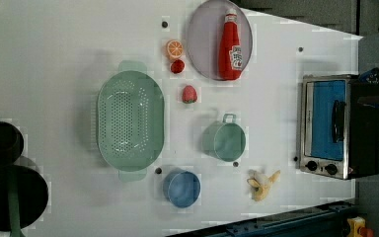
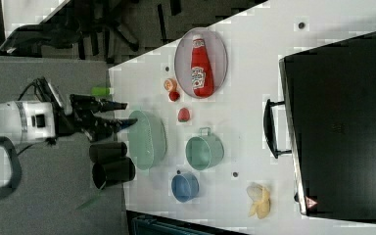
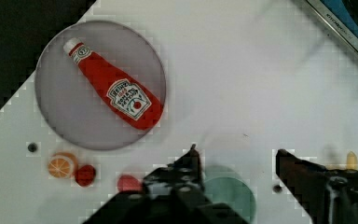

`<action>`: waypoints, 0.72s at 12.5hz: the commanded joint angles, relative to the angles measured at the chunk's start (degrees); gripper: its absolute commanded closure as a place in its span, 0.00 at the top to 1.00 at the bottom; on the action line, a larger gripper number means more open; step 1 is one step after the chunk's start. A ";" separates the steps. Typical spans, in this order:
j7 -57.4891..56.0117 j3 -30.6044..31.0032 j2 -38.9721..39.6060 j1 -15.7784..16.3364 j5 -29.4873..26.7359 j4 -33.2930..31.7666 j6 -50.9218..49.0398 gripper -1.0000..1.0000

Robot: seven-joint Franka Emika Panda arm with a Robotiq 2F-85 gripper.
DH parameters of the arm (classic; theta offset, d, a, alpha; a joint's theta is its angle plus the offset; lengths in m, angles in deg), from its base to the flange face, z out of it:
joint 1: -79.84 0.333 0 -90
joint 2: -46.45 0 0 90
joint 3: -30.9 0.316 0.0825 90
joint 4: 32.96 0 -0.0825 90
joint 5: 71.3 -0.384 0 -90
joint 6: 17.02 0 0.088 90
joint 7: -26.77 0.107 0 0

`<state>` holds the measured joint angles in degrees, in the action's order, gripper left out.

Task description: Flap open oven.

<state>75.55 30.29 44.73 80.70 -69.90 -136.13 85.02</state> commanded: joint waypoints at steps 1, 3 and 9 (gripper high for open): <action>2.55 -1.32 -20.93 -1.53 -0.90 -13.83 -7.56 0.79; 2.55 -1.32 -20.93 -1.53 -0.90 -13.84 -7.55 1.00; 2.55 -1.34 -20.93 -1.58 -0.89 -13.83 -7.56 0.69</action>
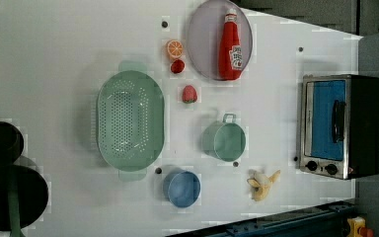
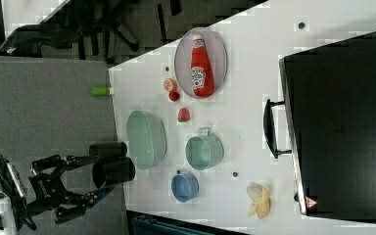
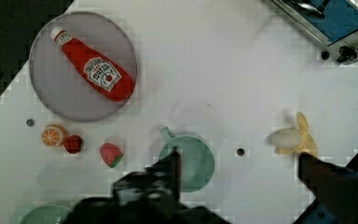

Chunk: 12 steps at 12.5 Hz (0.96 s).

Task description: Flap open oven.

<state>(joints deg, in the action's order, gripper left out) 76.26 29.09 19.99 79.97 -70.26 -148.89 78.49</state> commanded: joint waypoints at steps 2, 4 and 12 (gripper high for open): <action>1.84 -0.33 3.81 -1.09 -0.50 -1.17 -1.04 0.46; 1.82 -0.69 3.82 -1.57 -0.44 -1.61 -1.03 0.22; -22.86 -7.78 6.31 -3.49 0.76 -6.44 4.18 0.18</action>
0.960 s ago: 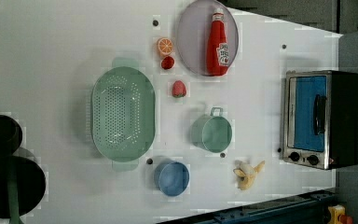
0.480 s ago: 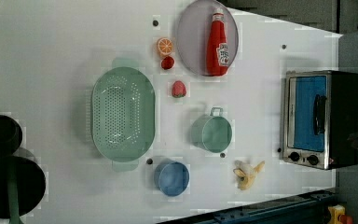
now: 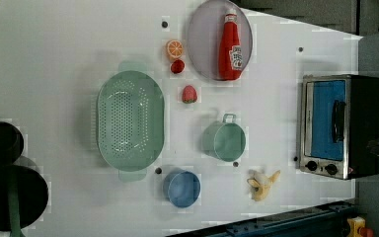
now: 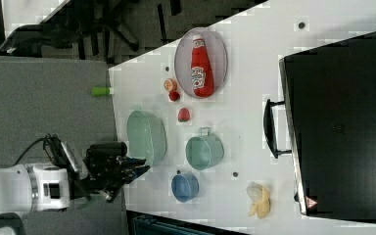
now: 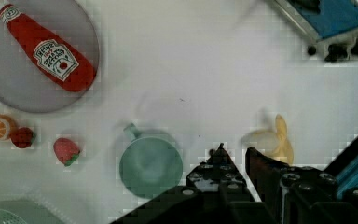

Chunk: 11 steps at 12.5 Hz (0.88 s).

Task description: Flap open oven.

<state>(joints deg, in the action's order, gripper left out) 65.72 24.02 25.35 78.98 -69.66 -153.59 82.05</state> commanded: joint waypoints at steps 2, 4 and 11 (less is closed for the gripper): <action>-23.83 -5.24 2.13 -3.32 0.57 -2.86 4.13 0.18; -34.30 -7.73 3.57 -4.09 2.83 -3.84 8.45 0.18; -57.50 -15.31 13.39 -5.13 5.84 -5.89 25.43 0.18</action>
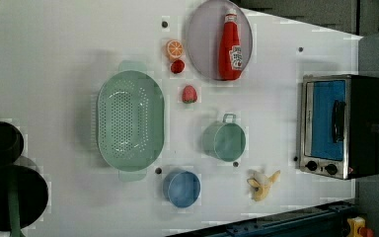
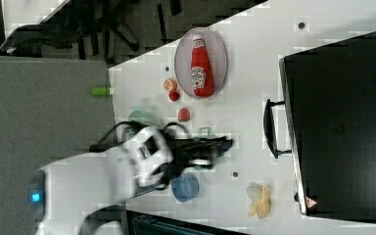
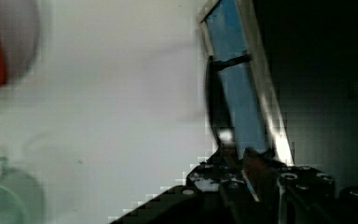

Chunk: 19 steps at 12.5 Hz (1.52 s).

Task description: Flap open oven.

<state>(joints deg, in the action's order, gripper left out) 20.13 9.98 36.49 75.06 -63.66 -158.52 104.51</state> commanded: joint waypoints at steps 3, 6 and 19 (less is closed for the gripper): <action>-15.95 -3.02 7.17 -1.27 -0.18 -1.10 8.59 0.18; -15.93 -3.28 11.49 -1.18 -0.40 -1.26 12.09 0.18; -11.75 -0.81 17.98 -0.21 1.31 -3.32 17.38 0.18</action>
<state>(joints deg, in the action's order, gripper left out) 7.20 8.52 53.94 74.08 -61.77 -161.09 120.76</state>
